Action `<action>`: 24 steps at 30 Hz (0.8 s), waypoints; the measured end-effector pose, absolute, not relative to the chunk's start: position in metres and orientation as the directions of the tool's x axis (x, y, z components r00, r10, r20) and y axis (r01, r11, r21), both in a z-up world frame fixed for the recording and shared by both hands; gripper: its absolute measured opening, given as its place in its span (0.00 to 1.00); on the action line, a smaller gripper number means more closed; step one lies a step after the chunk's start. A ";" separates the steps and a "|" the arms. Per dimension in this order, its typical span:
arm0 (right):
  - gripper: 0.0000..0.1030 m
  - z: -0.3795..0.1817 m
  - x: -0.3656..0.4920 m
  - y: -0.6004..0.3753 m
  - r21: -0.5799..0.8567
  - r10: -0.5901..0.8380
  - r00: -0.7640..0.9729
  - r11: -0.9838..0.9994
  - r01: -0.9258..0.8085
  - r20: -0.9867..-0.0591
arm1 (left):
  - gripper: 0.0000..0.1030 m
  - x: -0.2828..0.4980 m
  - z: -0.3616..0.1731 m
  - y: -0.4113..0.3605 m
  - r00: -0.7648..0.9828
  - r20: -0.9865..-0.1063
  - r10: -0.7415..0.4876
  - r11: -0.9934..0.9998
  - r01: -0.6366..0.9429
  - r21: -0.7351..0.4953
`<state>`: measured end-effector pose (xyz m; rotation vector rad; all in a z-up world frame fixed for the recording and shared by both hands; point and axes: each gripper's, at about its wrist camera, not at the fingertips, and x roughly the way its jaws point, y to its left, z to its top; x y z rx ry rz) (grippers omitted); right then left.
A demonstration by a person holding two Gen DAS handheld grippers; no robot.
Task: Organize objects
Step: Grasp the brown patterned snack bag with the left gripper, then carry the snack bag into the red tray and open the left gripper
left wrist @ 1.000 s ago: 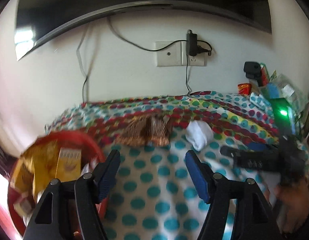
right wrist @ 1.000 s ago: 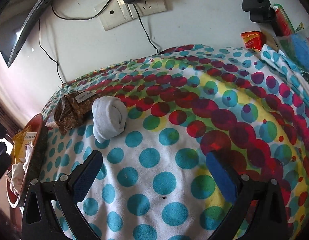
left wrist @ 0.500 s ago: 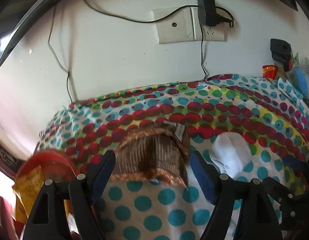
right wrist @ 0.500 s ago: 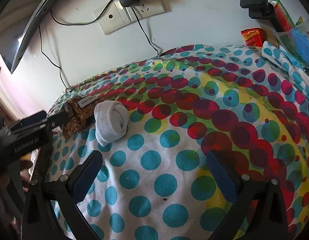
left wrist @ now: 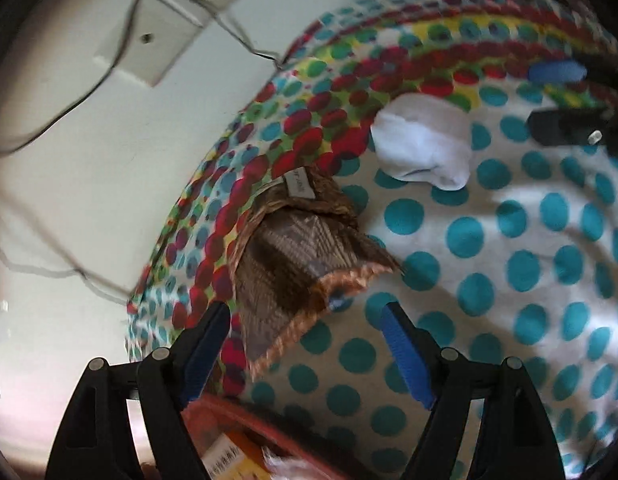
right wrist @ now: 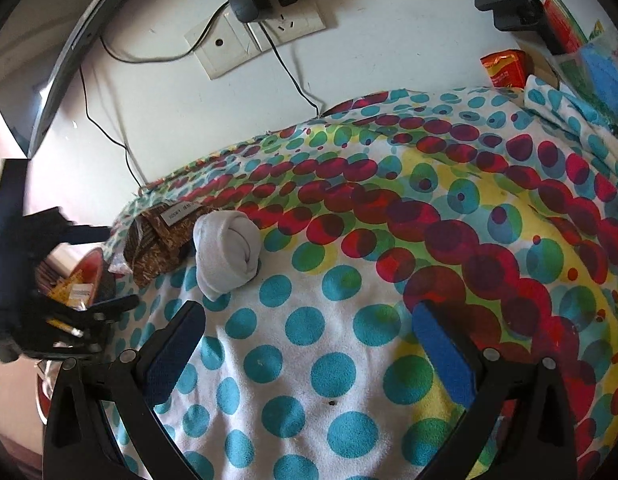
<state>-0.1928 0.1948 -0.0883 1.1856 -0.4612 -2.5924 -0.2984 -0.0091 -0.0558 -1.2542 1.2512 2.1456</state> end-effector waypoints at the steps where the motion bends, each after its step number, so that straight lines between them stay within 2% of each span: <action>1: 1.00 -0.088 -0.193 0.195 0.389 -0.357 -0.637 -0.916 0.097 -0.683 | 0.78 -0.304 -0.060 -0.008 -0.548 -0.826 -0.135 -0.527 -0.666 0.528; 9: 1.00 -0.088 -0.193 0.194 0.370 -0.343 -0.634 -0.924 0.096 -0.693 | 0.78 -0.331 -0.078 0.000 -0.576 -0.803 -0.153 -0.423 -0.696 0.580; 14: 1.00 -0.089 -0.193 0.194 0.364 -0.340 -0.633 -0.926 0.097 -0.696 | 0.79 -0.349 -0.075 -0.002 -0.582 -0.804 -0.126 -0.496 -0.664 0.559; 16: 1.00 -0.089 -0.194 0.193 0.362 -0.339 -0.632 -0.927 0.098 -0.697 | 0.77 -0.350 -0.074 -0.001 -0.586 -0.803 -0.112 -0.524 -0.651 0.549; 24: 1.00 -0.089 -0.194 0.193 0.362 -0.339 -0.632 -0.927 0.098 -0.697 | 0.55 -0.347 -0.067 -0.002 -0.633 -0.767 -0.105 -0.610 -0.568 0.552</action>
